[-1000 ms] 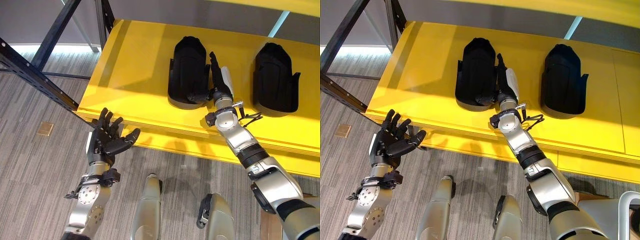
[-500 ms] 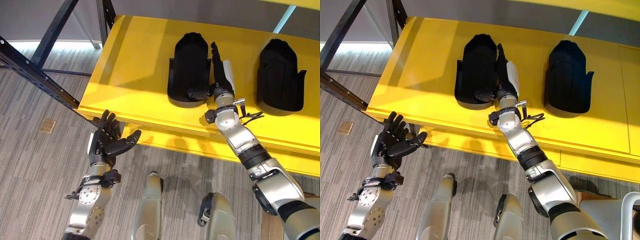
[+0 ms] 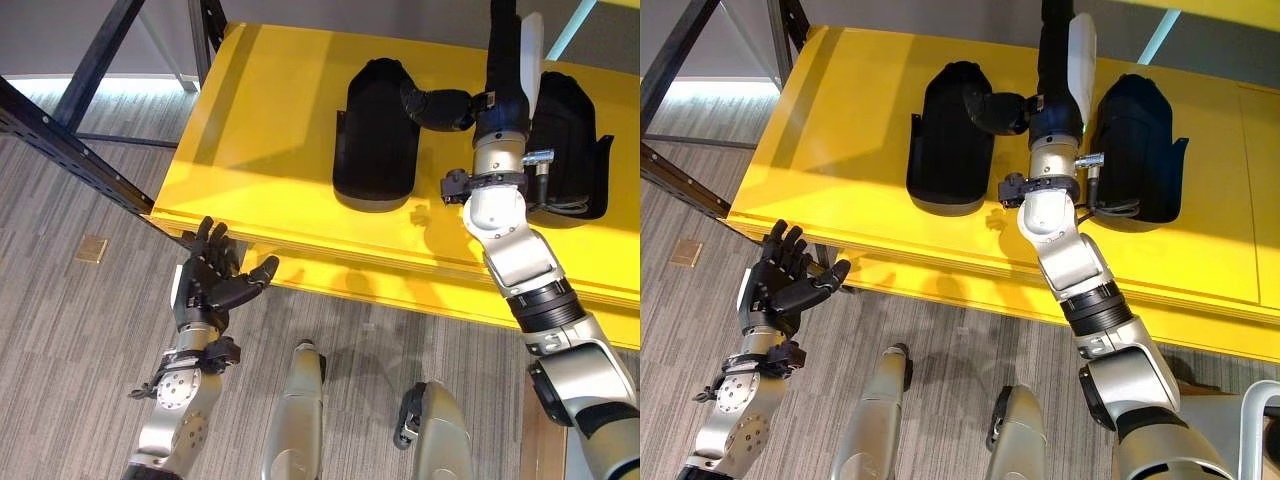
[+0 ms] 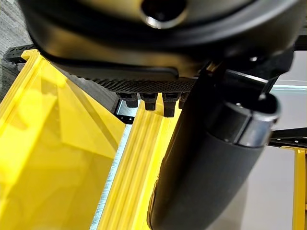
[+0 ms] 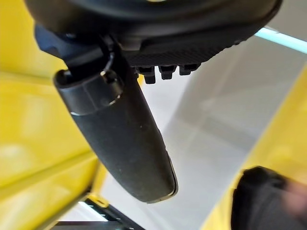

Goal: Move parts from the plastic box to the shelf.

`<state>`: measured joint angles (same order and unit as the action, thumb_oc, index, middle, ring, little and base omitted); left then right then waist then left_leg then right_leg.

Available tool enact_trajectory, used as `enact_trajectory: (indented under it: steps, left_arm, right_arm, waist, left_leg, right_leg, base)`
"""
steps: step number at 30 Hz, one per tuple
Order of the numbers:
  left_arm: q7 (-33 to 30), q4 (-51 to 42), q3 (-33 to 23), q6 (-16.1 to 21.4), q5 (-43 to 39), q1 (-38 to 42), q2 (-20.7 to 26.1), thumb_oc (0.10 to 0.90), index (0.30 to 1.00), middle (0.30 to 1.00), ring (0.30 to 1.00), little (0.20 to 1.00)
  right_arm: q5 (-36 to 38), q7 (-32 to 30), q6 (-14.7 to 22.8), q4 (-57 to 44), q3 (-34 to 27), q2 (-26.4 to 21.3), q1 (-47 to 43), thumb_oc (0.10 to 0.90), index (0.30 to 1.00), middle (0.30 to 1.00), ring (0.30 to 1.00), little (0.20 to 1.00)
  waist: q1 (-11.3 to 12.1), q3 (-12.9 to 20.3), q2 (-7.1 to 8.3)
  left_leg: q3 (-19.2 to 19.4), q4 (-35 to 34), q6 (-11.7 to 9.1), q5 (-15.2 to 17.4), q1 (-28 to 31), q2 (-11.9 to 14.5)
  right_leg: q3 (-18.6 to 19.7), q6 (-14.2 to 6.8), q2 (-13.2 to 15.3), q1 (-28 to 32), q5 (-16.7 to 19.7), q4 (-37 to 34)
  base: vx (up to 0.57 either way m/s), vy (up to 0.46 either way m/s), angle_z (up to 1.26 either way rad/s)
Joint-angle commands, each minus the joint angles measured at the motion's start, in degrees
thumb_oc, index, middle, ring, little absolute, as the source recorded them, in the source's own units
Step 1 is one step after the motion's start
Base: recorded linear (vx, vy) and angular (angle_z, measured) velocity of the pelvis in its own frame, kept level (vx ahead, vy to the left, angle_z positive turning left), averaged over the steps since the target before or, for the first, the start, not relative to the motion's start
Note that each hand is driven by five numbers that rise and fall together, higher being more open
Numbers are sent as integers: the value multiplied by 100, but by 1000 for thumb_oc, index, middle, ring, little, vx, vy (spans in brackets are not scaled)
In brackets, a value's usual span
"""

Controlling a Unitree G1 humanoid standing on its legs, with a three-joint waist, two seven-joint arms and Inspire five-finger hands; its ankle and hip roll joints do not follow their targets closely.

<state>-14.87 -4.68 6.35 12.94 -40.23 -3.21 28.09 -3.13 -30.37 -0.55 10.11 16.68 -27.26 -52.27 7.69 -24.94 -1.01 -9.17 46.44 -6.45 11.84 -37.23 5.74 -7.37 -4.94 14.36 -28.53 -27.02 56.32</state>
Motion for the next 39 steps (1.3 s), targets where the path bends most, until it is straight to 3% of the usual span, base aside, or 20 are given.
enact_trajectory:
  steps: [1, 2, 6, 12, 21, 27, 34, 39]
  left_arm:
    - [-55, -214, 89, -12, -18, -79, 36, 900, 1000, 1000, 1000, 1000]
    - [-43, -205, 41, -42, 24, -94, 15, 900, 1000, 1000, 1000, 1000]
    - [-19, -176, -33, -96, 127, -101, -22, 900, 1000, 1000, 1000, 1000]
    - [7, -223, -314, -206, 324, -271, -154, 900, 1000, 1000, 1000, 1000]
    - [223, -380, -544, -325, 554, -588, -285, 900, 1000, 1000, 1000, 1000]
    - [258, -433, -606, -294, 618, -685, -344, 900, 1000, 1000, 1000, 1000]
    - [307, -421, -622, -268, 644, -751, -364, 900, 1000, 1000, 1000, 1000]
    - [365, -441, -625, -286, 658, -758, -283, 900, 1000, 1000, 1000, 1000]
  right_arm:
    - [-383, -30, 642, -834, -452, -16, -360, 900, 1000, 1000, 1000, 1000]
    - [-340, 291, 621, -1034, -340, -100, -121, 900, 1000, 1000, 1000, 1000]
    - [-521, 645, 511, -1339, -274, -372, 167, 900, 1000, 1000, 1000, 1000]
    - [-379, 1377, 637, -2146, -570, -935, 1268, 900, 1000, 1000, 1000, 1000]
    - [444, 2220, 1179, -3254, -1739, -1885, 3474, 900, 1000, 1000, 1000, 1000]
    - [663, 2430, 1442, -3549, -2300, -1866, 4659, 900, 1000, 1000, 1000, 1000]
    - [424, 2622, 1444, -3559, -2427, -2158, 5232, 900, 1000, 1000, 1000, 1000]
    - [147, 2784, 1404, -3541, -2346, -2735, 5125, 900, 1000, 1000, 1000, 1000]
  waist:
    - [-170, 293, 106]
    - [-207, 288, 132]
    - [-257, 292, 169]
    - [-405, 313, 288]
    - [-622, 336, 470]
    - [-762, 370, 497]
    - [-848, 441, 519]
    - [-831, 475, 541]
  left_leg:
    - [154, 55, 450, 235, 85, 217]
    - [169, 58, 451, 231, 82, 233]
    - [187, 40, 442, 234, 90, 251]
    - [225, 17, 428, 227, 61, 306]
    - [254, -105, 390, 178, 118, 383]
    - [271, -189, 362, 135, 161, 435]
    - [296, -253, 321, 104, 195, 486]
    - [294, -257, 303, 108, 214, 496]
  right_leg:
    - [64, 489, -139, 348, -6, -334]
    - [70, 488, -140, 336, 0, -338]
    - [69, 484, -144, 331, 4, -351]
    - [48, 480, -155, 316, 43, -421]
    - [59, 448, -179, 332, 115, -552]
    - [78, 416, -203, 352, 166, -636]
    - [92, 401, -217, 382, 200, -726]
    - [87, 386, -214, 408, 198, -736]
  base:
    - [0, 0, 0]
    - [0, 0, 0]
    - [0, 0, 0]
    - [0, 0, 0]
    - [1, 0, -1]
    - [11, 1, -6]
    - [2, 0, 0]
    - [0, 0, 0]
